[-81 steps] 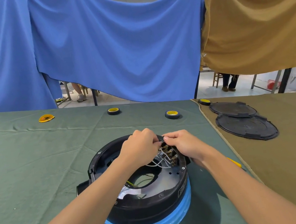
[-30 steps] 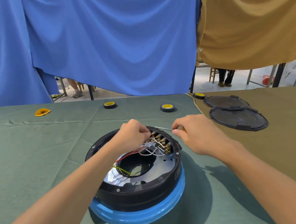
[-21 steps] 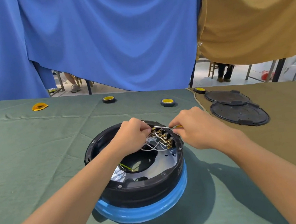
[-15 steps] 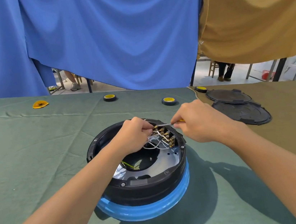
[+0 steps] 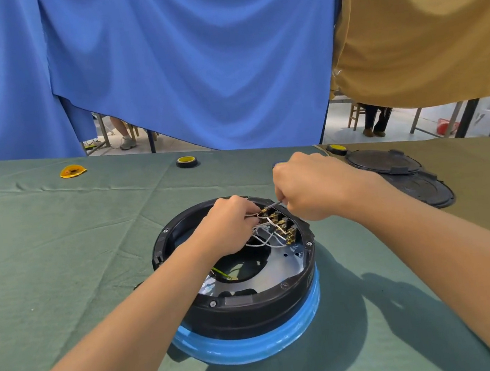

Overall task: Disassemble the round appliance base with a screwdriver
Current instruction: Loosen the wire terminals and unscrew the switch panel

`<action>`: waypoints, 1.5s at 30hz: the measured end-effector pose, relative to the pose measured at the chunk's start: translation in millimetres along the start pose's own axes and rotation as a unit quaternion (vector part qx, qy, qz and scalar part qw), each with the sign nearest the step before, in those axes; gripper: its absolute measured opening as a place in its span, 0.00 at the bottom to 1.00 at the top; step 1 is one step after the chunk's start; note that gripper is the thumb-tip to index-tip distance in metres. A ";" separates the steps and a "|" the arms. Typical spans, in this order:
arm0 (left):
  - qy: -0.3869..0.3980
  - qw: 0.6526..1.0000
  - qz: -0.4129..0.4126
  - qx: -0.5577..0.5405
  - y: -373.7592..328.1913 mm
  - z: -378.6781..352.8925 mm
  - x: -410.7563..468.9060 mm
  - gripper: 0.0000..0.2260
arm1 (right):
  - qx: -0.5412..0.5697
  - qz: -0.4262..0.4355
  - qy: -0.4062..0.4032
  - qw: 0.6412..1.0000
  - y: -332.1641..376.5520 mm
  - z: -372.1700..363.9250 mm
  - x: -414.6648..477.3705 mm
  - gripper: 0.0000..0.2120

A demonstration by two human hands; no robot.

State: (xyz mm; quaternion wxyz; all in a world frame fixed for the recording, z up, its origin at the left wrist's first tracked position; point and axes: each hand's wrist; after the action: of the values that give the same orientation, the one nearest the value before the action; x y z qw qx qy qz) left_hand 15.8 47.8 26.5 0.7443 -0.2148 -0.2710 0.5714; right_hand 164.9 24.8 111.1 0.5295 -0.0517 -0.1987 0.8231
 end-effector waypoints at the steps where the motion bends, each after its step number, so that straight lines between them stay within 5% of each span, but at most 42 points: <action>1: 0.003 1.000 0.001 0.001 0.1 0.0 -0.1 0.11 | -0.003 0.003 0.008 1.000 0.5 3.1 1.6 0.12; 9: 0.029 0.999 -0.017 0.003 1.3 -0.1 1.8 0.16 | -0.054 0.020 0.047 0.997 15.6 20.2 12.6 0.14; 13: 0.031 0.999 -0.026 -0.012 0.3 0.2 0.8 0.16 | -0.040 0.030 0.118 0.992 9.4 28.1 34.6 0.06; 18: 0.024 0.999 -0.034 -0.023 -0.5 0.6 0.3 0.16 | 0.129 -0.002 0.248 0.960 -23.2 33.3 61.3 0.08; 26: 0.032 0.998 -0.041 -0.036 -1.0 2.0 0.0 0.15 | 0.312 -0.072 0.326 0.890 -57.2 17.5 64.8 0.08; 29: 0.025 0.998 -0.036 -0.034 0.1 1.0 0.8 0.17 | 0.280 -0.062 0.278 0.917 -50.9 23.7 57.9 0.08; 34: 0.019 0.999 -0.029 -0.015 0.9 -0.7 0.9 0.17 | 0.045 0.017 0.069 0.996 -14.5 19.4 26.8 0.03; 38: 0.020 0.999 -0.022 -0.013 1.2 -1.2 1.0 0.17 | 0.057 0.004 -0.024 0.998 -6.7 -7.1 -1.6 0.10; 45: 0.017 1.000 -0.025 -0.004 1.0 -1.0 1.4 0.17 | 0.103 -0.043 -0.093 0.989 9.1 -43.7 -27.4 0.08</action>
State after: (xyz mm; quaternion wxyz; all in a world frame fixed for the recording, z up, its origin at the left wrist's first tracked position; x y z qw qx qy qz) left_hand 16.0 49.4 25.4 0.7621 -0.2205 -0.2653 0.5480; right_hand 181.9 9.0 64.2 0.5461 0.0879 -0.1635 0.8169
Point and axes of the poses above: each hand's wrist, its own x-axis towards the middle knuckle, its own z-axis out of the back of the hand, y = z × x, and after that the axes turned 10 degrees about -x, right-handed
